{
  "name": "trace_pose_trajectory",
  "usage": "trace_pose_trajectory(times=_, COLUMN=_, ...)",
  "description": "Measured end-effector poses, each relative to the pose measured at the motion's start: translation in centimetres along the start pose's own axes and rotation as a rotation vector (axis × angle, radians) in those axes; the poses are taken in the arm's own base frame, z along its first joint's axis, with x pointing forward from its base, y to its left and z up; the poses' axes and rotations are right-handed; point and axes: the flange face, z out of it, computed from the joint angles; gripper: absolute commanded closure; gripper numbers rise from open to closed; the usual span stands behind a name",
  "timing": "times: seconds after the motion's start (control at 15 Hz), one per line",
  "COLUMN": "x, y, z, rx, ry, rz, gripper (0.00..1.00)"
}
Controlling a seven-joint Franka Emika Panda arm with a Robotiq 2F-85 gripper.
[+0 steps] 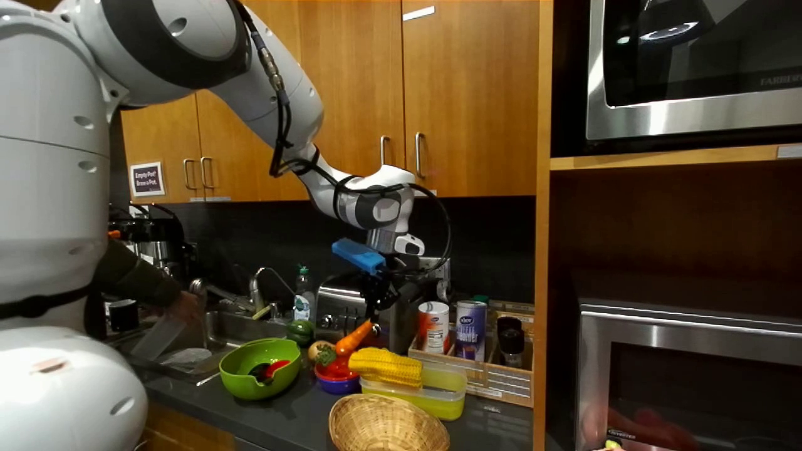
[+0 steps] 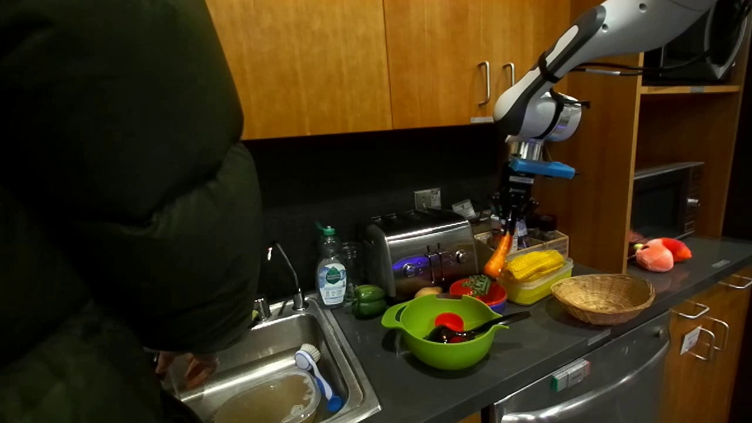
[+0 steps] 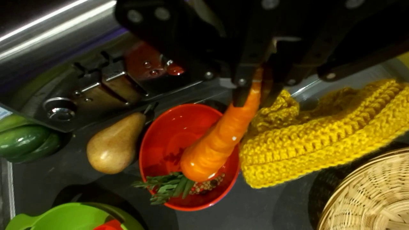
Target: Put the carrot in the red bowl
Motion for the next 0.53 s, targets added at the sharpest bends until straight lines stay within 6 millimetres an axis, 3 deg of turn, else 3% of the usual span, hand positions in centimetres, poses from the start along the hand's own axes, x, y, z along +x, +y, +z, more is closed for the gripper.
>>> trace_pose_trajectory(times=0.53, x=-0.6, y=-1.2, z=0.9, rx=-0.019, ry=-0.017, rz=-0.037, gripper=0.96)
